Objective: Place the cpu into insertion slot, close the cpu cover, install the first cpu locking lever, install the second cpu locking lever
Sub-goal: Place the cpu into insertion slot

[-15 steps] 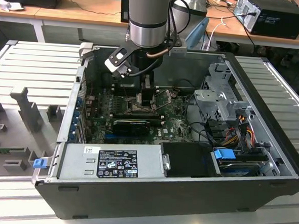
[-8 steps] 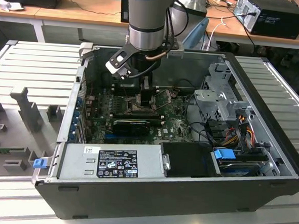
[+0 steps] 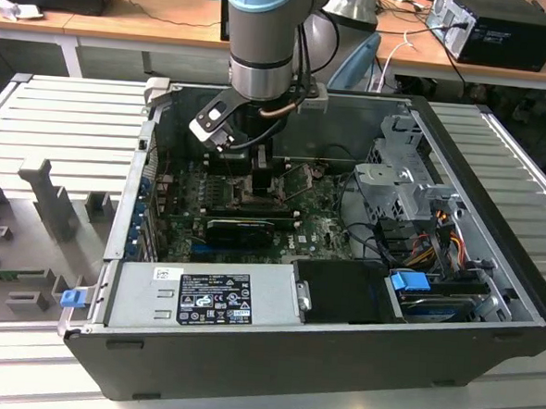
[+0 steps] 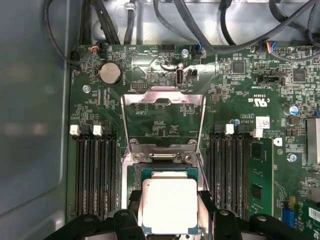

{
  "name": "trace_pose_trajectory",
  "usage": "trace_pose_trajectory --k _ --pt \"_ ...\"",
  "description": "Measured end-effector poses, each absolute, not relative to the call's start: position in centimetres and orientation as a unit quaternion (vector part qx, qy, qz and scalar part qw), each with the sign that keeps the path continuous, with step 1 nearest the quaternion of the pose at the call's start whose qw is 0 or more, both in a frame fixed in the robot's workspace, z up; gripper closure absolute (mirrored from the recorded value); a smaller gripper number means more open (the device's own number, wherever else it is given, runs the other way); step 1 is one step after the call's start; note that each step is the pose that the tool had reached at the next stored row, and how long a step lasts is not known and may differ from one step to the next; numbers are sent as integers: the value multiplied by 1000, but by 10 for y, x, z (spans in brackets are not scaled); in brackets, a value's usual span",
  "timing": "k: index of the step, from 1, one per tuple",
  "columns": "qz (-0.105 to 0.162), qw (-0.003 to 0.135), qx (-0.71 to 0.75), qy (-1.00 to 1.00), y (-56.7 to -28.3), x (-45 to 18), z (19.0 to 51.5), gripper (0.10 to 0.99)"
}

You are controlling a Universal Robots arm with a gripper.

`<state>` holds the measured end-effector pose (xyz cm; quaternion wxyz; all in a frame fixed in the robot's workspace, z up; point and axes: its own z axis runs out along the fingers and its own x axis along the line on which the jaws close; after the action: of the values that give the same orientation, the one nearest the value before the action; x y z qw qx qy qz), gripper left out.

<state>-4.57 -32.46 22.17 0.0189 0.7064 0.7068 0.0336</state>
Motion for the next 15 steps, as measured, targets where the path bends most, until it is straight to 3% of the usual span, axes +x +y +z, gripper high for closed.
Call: trace_pose_trajectory --k 15 --pt "32 18 710 703 -318 -48 201 561"
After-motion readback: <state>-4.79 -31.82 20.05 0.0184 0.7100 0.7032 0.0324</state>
